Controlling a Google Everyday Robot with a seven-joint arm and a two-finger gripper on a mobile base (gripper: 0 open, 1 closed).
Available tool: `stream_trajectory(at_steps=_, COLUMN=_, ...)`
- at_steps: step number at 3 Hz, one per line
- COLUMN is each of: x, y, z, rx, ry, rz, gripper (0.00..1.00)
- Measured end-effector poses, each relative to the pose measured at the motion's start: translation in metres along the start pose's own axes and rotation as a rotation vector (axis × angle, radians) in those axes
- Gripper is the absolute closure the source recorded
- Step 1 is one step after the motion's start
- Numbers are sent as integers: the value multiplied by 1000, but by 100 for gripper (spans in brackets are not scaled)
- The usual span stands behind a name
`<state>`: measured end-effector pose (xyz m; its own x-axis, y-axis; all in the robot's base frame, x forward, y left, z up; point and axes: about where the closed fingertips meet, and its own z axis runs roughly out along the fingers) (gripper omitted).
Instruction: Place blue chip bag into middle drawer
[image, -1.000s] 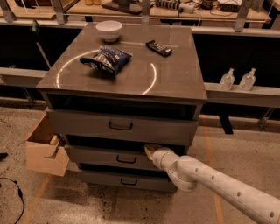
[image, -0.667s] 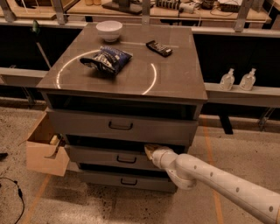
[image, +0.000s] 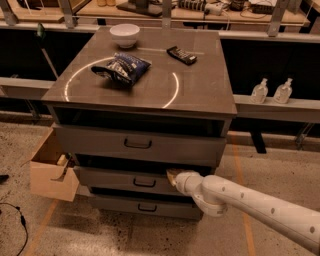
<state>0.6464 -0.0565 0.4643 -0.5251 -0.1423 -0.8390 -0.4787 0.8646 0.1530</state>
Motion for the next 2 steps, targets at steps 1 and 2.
stream_trajectory(at_steps=1, x=5, y=2, z=-1, rx=-16, ry=36, rz=9, gripper=100)
stream_trajectory(at_steps=2, x=3, y=3, z=-2, rx=-16, ry=36, rz=9, gripper=100)
